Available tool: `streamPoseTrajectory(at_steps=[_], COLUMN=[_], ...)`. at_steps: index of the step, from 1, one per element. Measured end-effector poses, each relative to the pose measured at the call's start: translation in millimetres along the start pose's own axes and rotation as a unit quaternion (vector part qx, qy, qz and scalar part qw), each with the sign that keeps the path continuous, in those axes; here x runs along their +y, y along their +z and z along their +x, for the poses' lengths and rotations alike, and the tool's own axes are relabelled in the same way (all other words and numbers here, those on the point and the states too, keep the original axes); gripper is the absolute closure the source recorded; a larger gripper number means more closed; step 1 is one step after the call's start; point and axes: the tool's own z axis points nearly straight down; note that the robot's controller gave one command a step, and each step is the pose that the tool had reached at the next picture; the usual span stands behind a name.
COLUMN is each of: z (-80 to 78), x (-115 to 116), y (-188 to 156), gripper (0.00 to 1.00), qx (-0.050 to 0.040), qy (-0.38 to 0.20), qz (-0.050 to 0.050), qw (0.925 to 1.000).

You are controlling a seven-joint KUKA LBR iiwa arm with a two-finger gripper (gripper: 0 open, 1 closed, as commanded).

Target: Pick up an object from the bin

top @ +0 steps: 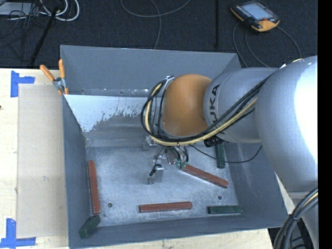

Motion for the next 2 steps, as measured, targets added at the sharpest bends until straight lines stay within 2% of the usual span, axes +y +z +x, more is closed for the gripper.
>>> streamPoseTrajectory(at_steps=[1,2], z=[19.1,10.4], x=[-6,-28], y=[7,7], gripper=[0.0,0.0], qx=[0.0014,0.0004], qy=[0.051,0.141], qz=[-0.001,-0.001], qw=[0.9987,0.9901])
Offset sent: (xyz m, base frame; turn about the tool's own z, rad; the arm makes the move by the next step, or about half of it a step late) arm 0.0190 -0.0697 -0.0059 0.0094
